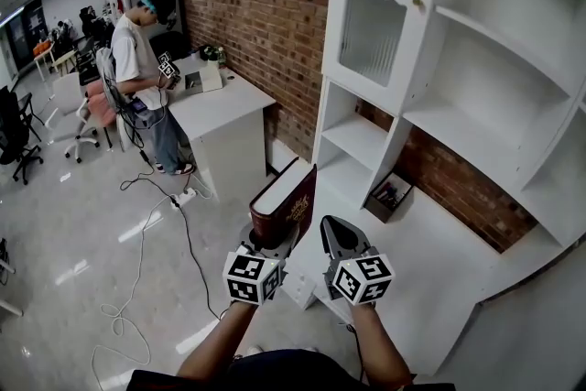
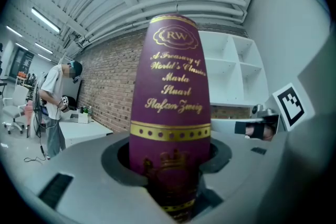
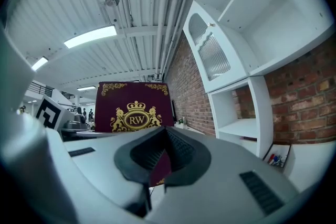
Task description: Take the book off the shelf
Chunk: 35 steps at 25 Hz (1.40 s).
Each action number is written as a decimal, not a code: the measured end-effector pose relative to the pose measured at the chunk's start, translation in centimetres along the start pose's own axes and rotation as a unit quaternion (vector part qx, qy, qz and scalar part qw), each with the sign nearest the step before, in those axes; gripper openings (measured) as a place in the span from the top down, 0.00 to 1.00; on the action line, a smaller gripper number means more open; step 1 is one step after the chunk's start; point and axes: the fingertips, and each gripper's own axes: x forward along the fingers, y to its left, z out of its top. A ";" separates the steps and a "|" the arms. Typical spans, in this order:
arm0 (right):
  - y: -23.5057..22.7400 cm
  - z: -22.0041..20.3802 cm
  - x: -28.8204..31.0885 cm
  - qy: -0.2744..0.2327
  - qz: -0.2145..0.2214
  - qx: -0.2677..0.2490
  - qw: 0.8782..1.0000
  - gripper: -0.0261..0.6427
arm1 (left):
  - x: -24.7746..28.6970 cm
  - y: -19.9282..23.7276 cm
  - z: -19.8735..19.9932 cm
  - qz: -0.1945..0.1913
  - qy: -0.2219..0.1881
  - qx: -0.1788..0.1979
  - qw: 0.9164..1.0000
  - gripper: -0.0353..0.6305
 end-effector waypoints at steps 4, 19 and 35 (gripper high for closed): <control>1.0 -0.3 0.8 0.005 -0.002 -0.005 1.000 0.93 | -0.8 1.0 0.1 -0.001 -0.003 -0.003 1.000 0.59; 5.4 -0.9 1.1 0.010 0.011 -0.039 0.999 0.93 | -4.4 2.5 -0.1 0.003 -0.008 -0.013 1.000 0.59; 8.1 -1.5 0.8 0.017 0.012 -0.038 0.999 0.93 | -7.1 3.8 -0.4 0.010 -0.008 -0.024 1.000 0.59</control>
